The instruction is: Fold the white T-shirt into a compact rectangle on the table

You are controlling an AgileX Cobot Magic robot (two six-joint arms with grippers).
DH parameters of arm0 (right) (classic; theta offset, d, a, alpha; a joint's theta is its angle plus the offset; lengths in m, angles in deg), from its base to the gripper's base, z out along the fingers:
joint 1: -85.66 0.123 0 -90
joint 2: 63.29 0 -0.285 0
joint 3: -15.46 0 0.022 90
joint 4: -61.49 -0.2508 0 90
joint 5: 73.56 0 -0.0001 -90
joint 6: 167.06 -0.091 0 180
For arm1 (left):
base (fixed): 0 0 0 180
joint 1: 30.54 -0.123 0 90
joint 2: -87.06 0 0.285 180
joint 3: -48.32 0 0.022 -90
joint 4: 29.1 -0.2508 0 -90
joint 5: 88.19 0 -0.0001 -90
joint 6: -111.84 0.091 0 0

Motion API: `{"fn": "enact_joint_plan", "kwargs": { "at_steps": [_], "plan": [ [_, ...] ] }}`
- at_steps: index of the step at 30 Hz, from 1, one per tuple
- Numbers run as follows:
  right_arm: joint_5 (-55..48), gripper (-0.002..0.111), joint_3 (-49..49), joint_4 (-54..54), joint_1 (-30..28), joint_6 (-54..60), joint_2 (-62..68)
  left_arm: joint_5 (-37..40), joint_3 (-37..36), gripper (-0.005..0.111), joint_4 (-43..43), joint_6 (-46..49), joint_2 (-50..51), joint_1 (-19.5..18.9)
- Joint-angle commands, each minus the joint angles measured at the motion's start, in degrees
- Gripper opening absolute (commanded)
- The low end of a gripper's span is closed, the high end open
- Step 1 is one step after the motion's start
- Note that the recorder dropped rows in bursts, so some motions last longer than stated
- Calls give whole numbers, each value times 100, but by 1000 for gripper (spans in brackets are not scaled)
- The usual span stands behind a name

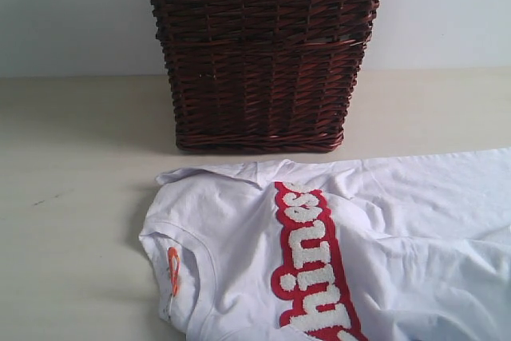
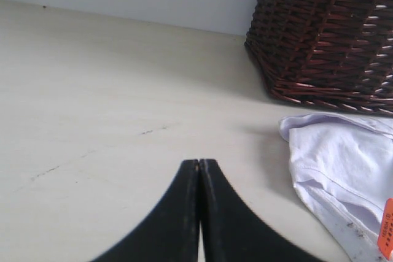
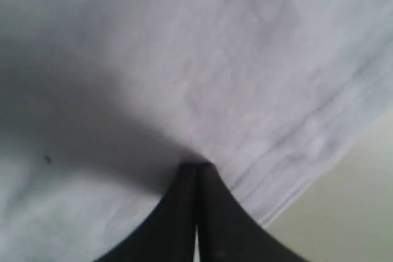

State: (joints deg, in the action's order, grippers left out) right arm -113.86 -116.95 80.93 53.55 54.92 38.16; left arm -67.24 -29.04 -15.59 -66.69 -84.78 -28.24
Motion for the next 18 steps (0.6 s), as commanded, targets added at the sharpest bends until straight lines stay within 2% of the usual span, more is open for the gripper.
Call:
{"fn": "enact_joint_plan", "kwargs": {
  "at_steps": [1, 5, 10, 14, 18],
  "plan": [
    [-645, 0, 137, 181, -29, 156, 243, -15, 15, 0, 42, 6, -37, 30],
    [-960, 0, 137, 382, -29, 156, 230, -15, 15, 0, 42, 6, -37, 30],
    [-865, 0, 137, 382, -29, 142, 89, -15, 15, 0, 42, 6, -37, 30],
    [-397, 0, 126, 364, -29, 142, -530, -15, 15, 0, 42, 6, -37, 30],
    [888, 0, 126, 195, -29, 265, -1753, -15, 15, 0, 42, 6, -37, 30]
  ]
}}
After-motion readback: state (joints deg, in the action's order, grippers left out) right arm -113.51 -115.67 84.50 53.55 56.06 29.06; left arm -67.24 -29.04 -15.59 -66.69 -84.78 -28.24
